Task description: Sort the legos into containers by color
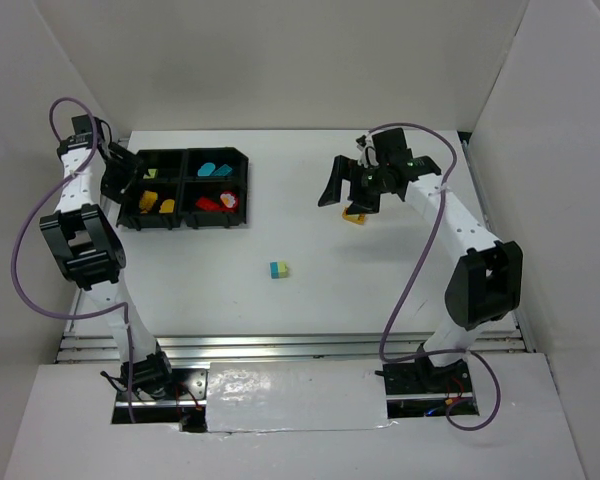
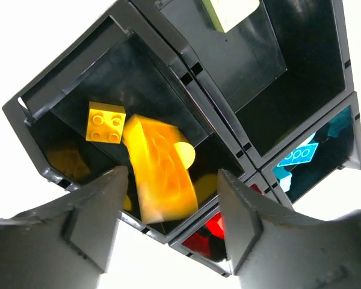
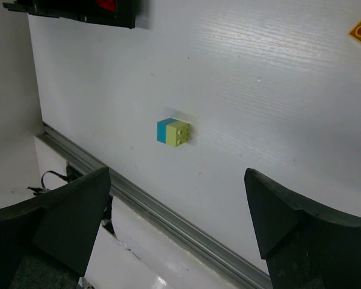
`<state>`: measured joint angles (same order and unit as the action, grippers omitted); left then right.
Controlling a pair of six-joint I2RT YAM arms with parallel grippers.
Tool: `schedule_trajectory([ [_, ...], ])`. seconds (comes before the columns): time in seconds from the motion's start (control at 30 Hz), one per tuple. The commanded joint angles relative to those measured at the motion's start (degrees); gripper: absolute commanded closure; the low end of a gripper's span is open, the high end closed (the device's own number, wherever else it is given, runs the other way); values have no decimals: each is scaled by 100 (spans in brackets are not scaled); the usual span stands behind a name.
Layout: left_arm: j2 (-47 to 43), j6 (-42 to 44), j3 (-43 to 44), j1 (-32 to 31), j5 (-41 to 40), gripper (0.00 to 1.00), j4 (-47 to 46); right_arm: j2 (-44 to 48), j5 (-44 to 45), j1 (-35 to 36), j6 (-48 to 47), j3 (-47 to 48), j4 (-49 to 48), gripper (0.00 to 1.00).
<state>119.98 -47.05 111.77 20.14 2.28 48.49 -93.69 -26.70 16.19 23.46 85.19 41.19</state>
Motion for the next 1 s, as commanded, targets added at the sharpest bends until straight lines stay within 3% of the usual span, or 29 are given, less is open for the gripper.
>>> schedule_trajectory([
  [0.0,43,-42,47,-10,-35,7,3,-184,-90,-1,-87,349,64,0],
  [0.03,34,-33,38,-19,-35,1,-6,-220,-38,-10,-105,384,91,0],
  [0.17,-19,116,100,-19,271,0,-129,-527,409,42,-201,718,310,1],
  [0.33,-264,459,390,-212,475,0,2,-1063,1692,60,-184,1228,723,0],
  [0.47,-791,880,267,-965,19,1,187,-1686,1887,183,-149,1597,899,1],
  [0.57,-1275,1092,-101,-1554,-202,1,170,-2081,2361,657,-114,1887,1066,0],
  [0.73,-1882,1425,-682,-2565,-202,1,151,-2416,3679,624,342,2072,1330,0],
  [0.8,-1943,1461,-743,-2769,-368,1,292,-2531,3969,439,518,2352,1540,0],
  [0.97,-2312,1505,-1287,-2866,114,1,144,-3164,4260,183,572,3091,1963,0],
])
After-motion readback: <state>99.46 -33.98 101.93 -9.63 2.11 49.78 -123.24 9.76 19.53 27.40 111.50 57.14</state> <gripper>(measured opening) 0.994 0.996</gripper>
